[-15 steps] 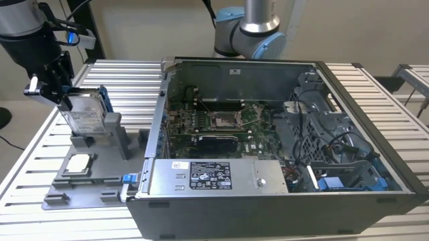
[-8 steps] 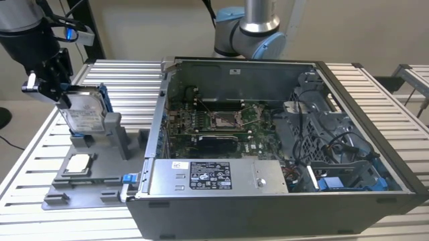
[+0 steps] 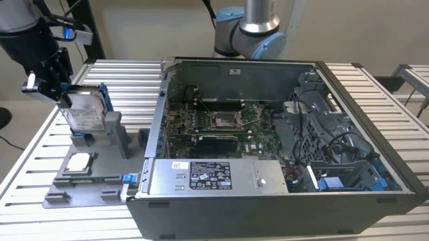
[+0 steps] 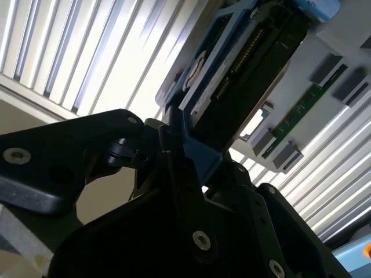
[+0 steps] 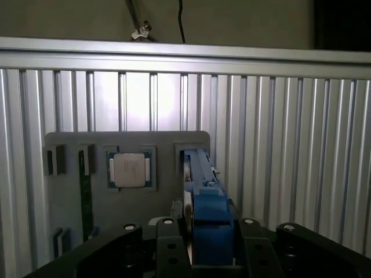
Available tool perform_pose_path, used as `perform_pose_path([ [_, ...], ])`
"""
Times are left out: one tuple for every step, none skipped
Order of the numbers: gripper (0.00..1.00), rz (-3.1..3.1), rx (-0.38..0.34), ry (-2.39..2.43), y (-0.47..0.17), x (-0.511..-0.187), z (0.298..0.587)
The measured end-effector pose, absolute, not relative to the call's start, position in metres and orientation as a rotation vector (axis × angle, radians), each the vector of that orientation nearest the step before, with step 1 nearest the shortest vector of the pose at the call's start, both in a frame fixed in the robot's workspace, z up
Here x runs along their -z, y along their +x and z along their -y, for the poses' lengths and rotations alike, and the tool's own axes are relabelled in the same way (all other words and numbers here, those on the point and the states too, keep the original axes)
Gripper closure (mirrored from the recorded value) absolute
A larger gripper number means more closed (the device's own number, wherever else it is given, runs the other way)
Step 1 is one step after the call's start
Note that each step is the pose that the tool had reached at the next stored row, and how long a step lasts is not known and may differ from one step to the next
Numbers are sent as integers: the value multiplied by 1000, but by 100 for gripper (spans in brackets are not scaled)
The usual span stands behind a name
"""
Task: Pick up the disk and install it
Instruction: 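Pick up the disk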
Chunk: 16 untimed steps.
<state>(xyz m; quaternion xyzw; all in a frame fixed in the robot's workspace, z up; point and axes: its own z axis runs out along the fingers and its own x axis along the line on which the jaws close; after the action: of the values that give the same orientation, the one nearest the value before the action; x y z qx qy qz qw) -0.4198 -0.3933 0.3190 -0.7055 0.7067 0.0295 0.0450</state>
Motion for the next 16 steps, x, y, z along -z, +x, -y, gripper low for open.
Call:
perform_pose_path([
  [100, -2153, -85, -2151, -421, -318, 393],
  [100, -2148, -78, -2147, -423, -318, 393],
  [100, -2144, -70, -2143, -424, -317, 393],
  [100, -2140, -63, -2140, -426, -316, 393],
  [100, -2137, -57, -2138, -427, -316, 393],
  [100, -2135, -56, -2135, -427, -316, 393],
  [100, -2133, -58, -2134, -427, -316, 393],
  [100, -2132, -60, -2132, -427, -315, 393],
  [100, -2129, -65, -2129, -427, -315, 393],
  [100, -2126, -70, -2126, -427, -315, 393],
  [100, -2126, -70, -2126, -427, -314, 393],
  [100, -2127, -70, -2126, -427, -314, 393],
  [100, -2127, -70, -2127, -427, -314, 393],
  [100, -2128, -69, -2127, -427, -314, 393],
  [100, -2128, -68, -2127, -427, -314, 393],
  [100, -2128, -68, -2128, -427, -314, 393],
])
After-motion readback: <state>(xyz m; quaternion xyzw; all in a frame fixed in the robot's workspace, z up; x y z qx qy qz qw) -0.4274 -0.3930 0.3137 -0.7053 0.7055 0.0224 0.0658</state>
